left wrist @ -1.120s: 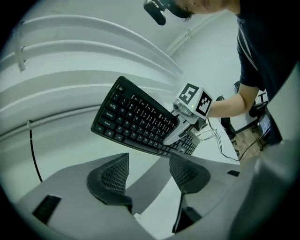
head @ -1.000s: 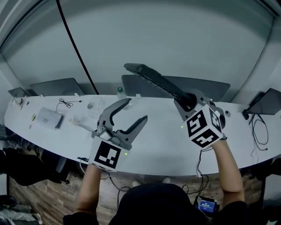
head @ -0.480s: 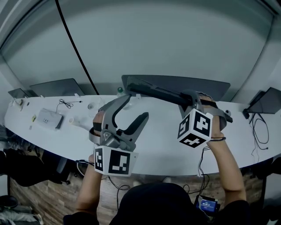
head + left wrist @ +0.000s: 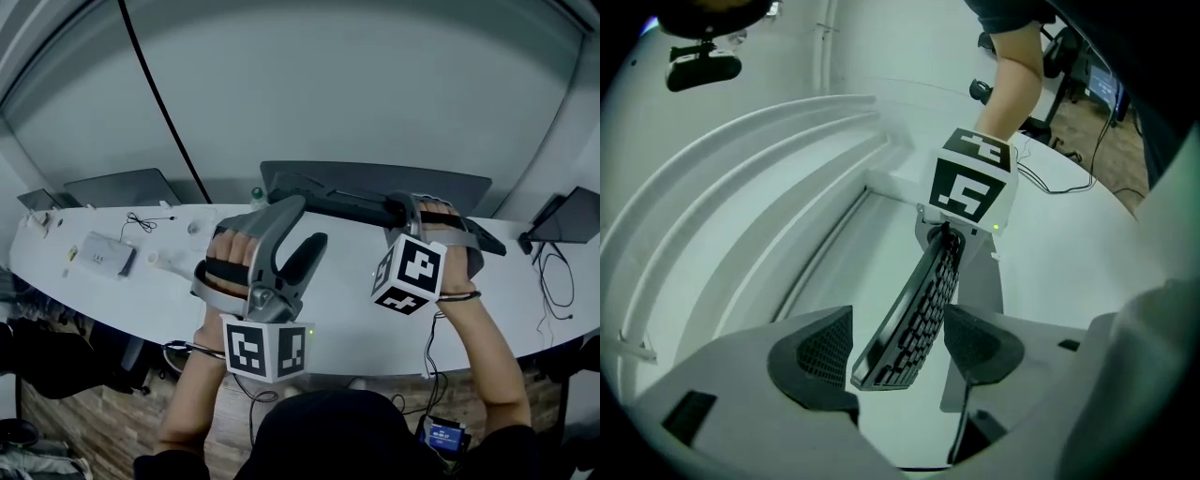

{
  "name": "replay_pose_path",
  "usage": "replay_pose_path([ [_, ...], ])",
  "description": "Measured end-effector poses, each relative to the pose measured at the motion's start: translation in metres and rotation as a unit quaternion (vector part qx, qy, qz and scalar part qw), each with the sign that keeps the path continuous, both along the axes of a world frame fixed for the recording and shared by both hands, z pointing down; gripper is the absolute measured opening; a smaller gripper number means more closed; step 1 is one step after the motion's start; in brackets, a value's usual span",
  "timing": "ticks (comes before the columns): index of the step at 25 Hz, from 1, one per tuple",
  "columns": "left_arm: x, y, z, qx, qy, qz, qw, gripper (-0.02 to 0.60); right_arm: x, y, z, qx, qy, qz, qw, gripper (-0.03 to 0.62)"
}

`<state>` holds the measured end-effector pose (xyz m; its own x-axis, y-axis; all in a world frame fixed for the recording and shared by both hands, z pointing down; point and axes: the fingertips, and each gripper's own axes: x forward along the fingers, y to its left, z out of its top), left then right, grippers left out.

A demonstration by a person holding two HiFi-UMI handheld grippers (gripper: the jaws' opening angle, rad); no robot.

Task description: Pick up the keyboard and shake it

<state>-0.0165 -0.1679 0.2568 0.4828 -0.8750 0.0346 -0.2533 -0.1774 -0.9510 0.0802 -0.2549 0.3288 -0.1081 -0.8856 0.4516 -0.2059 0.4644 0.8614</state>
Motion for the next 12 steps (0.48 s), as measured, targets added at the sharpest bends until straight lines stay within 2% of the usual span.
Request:
replay_pose_path([
  [5,0.009,-0.011,0.018,-0.006,-0.085,-0.027,0.996,0.305,0.005,-0.001,0.006,0.006,0.033,0.001,0.999,0.098],
  [12,0.017,-0.02,0.04,-0.043,-0.137,-0.028,0.9892,0.305,-0.01,0.006,0.011,0.01,0.063,-0.018,0.998,0.098],
])
